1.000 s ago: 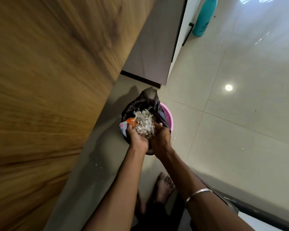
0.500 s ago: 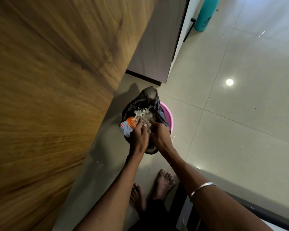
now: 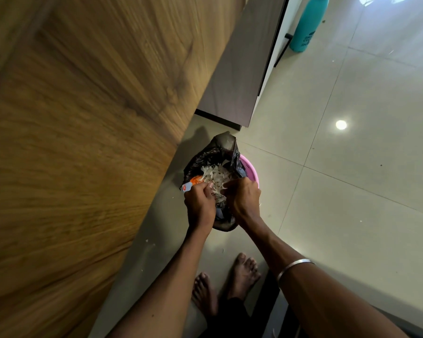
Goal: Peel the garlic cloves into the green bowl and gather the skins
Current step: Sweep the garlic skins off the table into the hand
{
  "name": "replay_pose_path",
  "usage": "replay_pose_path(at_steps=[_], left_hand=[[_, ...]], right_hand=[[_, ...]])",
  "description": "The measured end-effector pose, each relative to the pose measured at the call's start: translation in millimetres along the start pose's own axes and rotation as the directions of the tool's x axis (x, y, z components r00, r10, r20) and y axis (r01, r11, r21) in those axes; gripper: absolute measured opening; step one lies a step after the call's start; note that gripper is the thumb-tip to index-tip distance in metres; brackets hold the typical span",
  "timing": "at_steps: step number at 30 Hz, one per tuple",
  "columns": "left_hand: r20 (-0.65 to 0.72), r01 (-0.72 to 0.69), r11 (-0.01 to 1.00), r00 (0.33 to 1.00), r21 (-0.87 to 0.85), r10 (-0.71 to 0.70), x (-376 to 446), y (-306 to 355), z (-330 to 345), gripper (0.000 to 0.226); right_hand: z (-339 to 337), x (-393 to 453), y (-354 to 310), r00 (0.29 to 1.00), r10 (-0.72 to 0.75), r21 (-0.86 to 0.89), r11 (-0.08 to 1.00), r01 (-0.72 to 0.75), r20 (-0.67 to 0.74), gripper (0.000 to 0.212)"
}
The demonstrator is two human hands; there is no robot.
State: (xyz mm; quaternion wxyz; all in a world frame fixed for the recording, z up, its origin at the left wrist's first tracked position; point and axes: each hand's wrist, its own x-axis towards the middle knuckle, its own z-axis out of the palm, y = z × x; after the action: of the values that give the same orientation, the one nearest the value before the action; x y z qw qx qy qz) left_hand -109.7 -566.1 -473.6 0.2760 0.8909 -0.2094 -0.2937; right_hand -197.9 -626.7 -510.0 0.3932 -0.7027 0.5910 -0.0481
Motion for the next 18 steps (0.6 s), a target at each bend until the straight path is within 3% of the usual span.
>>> replay_pose_path(at_steps=[1, 4, 5, 8, 10, 14, 18], left_hand=[[0.011, 0.012, 1.000, 1.000, 0.001, -0.012, -0.1, -0.3, 0.2, 0.027], [0.050, 0.016, 1.000, 0.999, -0.006, -0.015, 6.6, -3.3, 1.3, 0.024], [0.091, 0.024, 1.000, 0.996, -0.006, -0.023, 9.4, -2.2, 1.2, 0.025], [0.161, 0.023, 0.999, 0.987, -0.024, -0.019, 11.0, 2.5, 0.1, 0.041], [0.186, 0.038, 0.998, 0.982, -0.047, -0.029, 10.0, 6.6, -0.9, 0.045], [0.206, 0.061, 0.997, 0.977, -0.043, -0.051, 2.2, 14.0, -4.2, 0.034], [0.219, 0.058, 0.998, 0.974, 0.035, -0.064, -6.5, 16.4, -9.2, 0.039]], right_hand=[[-0.9, -0.8, -1.9, 1.000, 0.015, -0.005, 1.000, -0.015, 0.004, 0.011], [2.9, 3.5, -0.3, 0.997, 0.064, 0.018, 0.998, -0.063, -0.045, 0.053], [2.7, 2.4, -3.6, 0.996, 0.076, 0.032, 0.997, -0.075, -0.041, 0.056], [-2.8, -2.6, -18.3, 0.998, 0.026, 0.077, 0.997, -0.031, 0.058, 0.011], [-7.6, -5.3, -24.0, 0.998, -0.041, 0.096, 0.995, 0.036, 0.049, 0.034], [-5.0, -11.5, -20.2, 1.000, -0.015, 0.100, 0.995, 0.014, 0.003, 0.016], [-15.5, -19.9, -20.8, 0.995, -0.092, 0.084, 0.992, 0.090, 0.027, 0.032]])
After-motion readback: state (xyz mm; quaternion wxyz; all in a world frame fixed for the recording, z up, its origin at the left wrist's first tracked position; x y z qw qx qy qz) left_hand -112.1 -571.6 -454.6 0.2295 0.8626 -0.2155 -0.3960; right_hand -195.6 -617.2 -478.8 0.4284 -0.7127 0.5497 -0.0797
